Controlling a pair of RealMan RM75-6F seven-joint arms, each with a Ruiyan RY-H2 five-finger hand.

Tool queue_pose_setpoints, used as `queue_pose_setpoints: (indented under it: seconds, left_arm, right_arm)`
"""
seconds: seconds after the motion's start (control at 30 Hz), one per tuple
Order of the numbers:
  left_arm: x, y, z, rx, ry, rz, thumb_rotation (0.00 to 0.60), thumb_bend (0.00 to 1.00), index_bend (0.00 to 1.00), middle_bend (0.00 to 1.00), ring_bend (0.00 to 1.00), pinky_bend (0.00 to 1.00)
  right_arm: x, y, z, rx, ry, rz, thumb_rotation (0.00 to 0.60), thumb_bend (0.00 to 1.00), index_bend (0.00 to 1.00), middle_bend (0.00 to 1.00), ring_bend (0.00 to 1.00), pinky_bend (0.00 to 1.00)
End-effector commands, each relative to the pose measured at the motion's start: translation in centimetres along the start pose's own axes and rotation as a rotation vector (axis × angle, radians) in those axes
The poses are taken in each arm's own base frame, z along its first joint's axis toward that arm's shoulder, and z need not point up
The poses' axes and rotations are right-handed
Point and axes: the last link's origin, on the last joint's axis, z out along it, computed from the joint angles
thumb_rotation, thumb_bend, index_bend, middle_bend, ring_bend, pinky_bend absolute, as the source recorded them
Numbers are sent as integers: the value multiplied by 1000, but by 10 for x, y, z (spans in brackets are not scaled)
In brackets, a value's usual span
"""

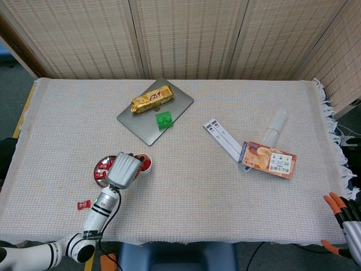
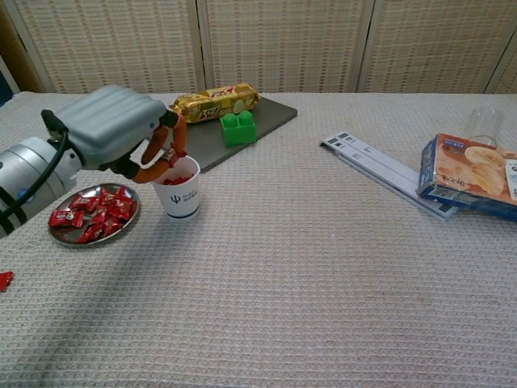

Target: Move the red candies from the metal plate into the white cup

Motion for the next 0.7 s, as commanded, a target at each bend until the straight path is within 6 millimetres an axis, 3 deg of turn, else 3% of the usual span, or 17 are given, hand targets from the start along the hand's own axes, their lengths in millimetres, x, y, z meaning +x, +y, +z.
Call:
queue_pose_setpoints:
  seconds: [0.03, 0.13, 0.33, 0.43, 0.5, 0.57, 0.7]
  left_arm:
    - [-5, 5, 7, -2, -19, 20, 600, 418, 520, 635, 710, 1000]
    - [-11, 4, 8, 5, -38, 35, 600, 418, 432, 598, 710, 1000]
    - [-8, 1, 2, 6, -38, 33, 600, 417, 135, 500, 710, 1000]
    - [-6, -2, -5, 9, -48, 19, 600, 415, 57, 494, 711, 1000]
    - [-3, -6, -12, 18, -45, 6, 600, 414, 45, 491, 711, 1000]
    - [0, -14, -29, 32, -33, -15, 600, 413, 99, 486, 712, 1000]
    - [-10, -41, -83, 82, -84, -47, 600, 410, 220, 448, 711, 1000]
  right_arm:
    - [1, 2, -1, -6, 5, 2, 600, 43, 0, 0, 0, 9]
    - [1, 2, -2, -9, 6, 2, 600, 43, 0, 0, 0, 9]
    - [2, 2, -3, -7, 13, 3, 600, 43, 0, 0, 0, 9]
    - [0, 0, -2, 1, 7, 0, 600, 43, 0, 0, 0, 9]
    - [0, -1, -3, 6, 7, -1, 600, 43, 0, 0, 0, 9]
    - [1, -1, -3, 9, 8, -1, 600, 43, 0, 0, 0, 9]
    - [0, -1, -4, 16, 1, 0, 600, 43, 0, 0, 0, 9]
